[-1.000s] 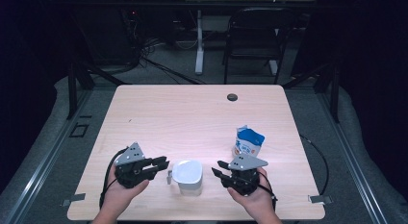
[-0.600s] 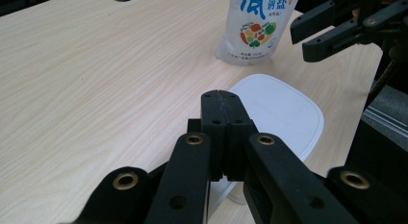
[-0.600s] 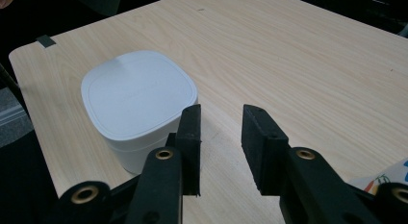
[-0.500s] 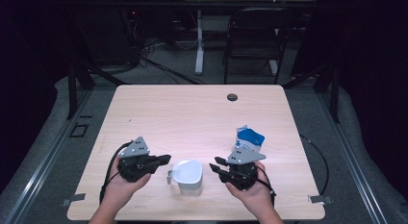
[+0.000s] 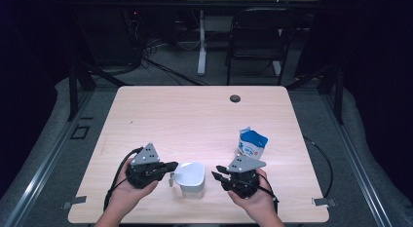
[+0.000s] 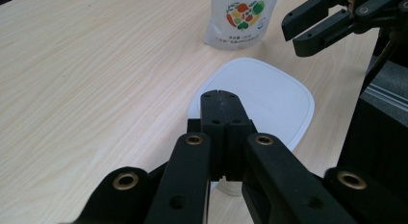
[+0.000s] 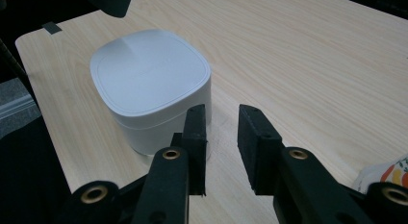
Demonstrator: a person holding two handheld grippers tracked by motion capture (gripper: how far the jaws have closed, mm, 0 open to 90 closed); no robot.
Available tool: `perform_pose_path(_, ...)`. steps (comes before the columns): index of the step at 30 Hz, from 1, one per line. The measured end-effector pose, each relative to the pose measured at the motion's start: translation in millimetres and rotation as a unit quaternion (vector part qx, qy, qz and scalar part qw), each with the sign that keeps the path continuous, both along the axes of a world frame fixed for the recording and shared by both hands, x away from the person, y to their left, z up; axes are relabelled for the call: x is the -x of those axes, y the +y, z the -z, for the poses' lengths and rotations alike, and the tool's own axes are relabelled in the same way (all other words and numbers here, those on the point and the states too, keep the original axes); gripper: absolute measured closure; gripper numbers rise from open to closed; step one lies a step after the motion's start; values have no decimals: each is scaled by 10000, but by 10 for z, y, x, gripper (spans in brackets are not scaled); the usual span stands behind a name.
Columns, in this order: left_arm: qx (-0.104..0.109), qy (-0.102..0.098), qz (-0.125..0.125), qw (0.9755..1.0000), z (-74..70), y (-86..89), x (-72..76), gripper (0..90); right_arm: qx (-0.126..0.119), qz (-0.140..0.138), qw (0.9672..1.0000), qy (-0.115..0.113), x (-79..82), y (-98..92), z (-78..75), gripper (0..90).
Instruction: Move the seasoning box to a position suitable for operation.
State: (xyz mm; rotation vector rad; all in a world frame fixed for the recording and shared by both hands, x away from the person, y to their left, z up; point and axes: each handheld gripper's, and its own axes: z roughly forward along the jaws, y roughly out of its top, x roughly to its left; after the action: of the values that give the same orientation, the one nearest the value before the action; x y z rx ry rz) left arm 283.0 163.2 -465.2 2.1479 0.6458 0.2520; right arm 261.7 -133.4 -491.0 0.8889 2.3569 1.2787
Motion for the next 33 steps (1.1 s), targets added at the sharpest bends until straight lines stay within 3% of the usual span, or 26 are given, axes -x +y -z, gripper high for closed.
perform_pose_path(15,-247,24,79,9997,72,-61,21,900,43,-28,10000,13,14,25,11,775)
perform_pose_path(16,-357,4,71,9993,74,-70,26,900,39,-47,10000,23,17,27,9,780)
perform_pose_path(19,-421,-33,57,9991,82,-84,32,900,41,-48,10000,20,20,32,6,789)
perform_pose_path(33,-511,-105,13,9986,77,-92,44,900,-11,-42,10000,50,-6,41,15,780)
